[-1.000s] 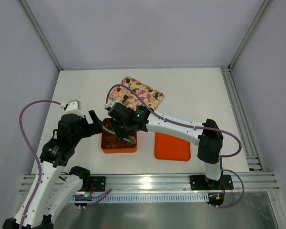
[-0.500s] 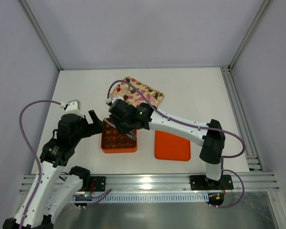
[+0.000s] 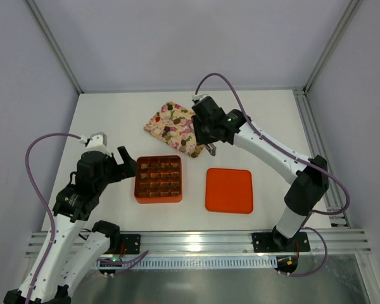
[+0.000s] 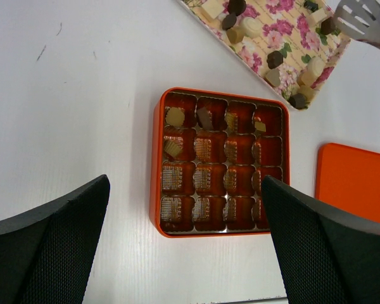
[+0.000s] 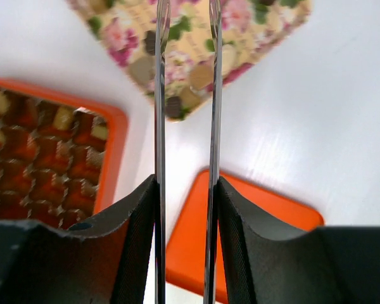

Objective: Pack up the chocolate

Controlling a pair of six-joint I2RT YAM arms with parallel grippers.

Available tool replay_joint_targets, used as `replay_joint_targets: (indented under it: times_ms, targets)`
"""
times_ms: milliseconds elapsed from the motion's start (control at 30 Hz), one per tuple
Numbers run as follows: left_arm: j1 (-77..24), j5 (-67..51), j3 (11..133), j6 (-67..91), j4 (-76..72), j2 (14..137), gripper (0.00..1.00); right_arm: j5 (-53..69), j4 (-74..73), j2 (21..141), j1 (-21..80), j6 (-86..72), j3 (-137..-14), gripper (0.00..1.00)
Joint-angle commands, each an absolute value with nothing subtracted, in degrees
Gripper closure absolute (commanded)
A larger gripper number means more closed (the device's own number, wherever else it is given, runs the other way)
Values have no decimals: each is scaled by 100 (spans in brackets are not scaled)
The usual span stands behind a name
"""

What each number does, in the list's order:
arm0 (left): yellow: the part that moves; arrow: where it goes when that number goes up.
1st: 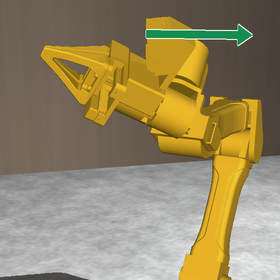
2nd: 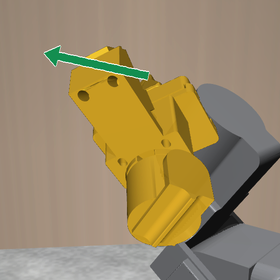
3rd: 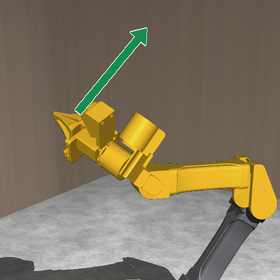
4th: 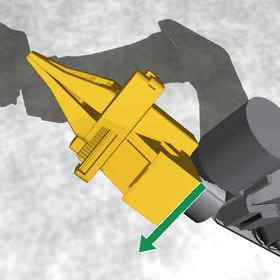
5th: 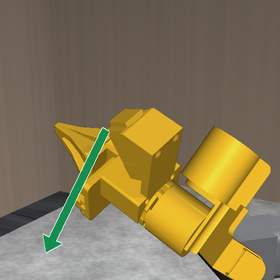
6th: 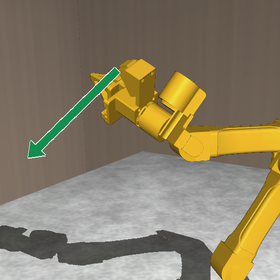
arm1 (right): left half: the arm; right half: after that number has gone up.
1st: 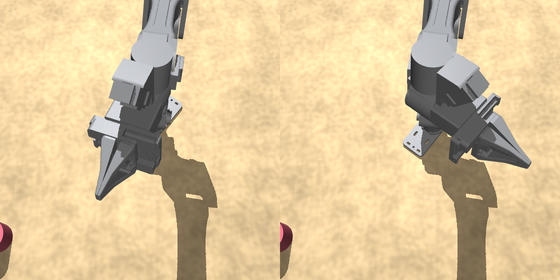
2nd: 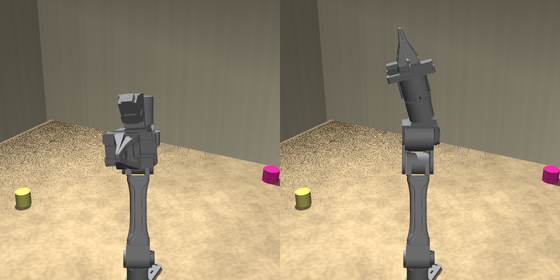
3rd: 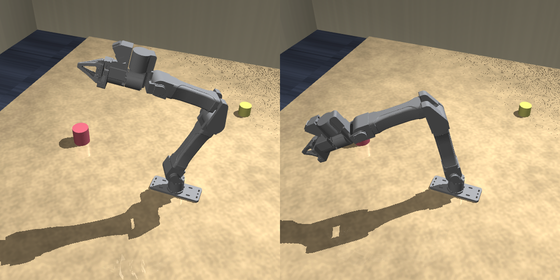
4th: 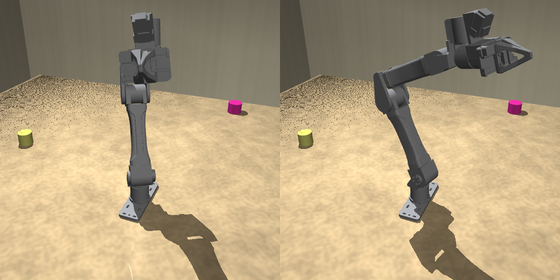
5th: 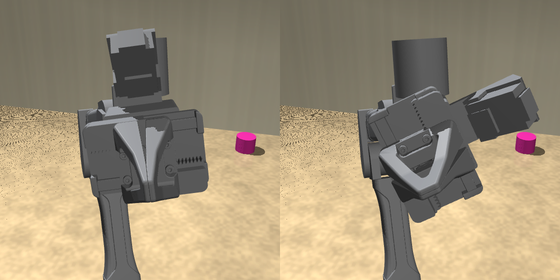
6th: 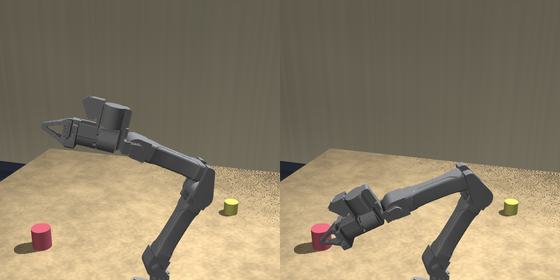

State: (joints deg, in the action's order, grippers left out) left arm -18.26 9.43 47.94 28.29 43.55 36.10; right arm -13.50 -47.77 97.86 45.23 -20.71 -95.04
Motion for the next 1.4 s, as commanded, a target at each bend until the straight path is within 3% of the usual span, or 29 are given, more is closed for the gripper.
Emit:
replay_joint_targets:
  times_ms: [0,467,1033,1367]
  targets:
    - [-1837,932,4860,2865,4280,3595,0,-1573,-4570,9782,3984,-1907,-9422,57]
    - [-1837,914,4860,2856,4280,3595,0,-1100,-4395,10828,3156,-2065,-9905,57]
    - [-1837,896,4860,2856,4272,3630,0,-914,-4307,11267,2988,-2101,-9923,58]
    - [-1846,905,4860,2856,4271,3639,0,-923,-4324,11242,2988,-2013,-9896,71]
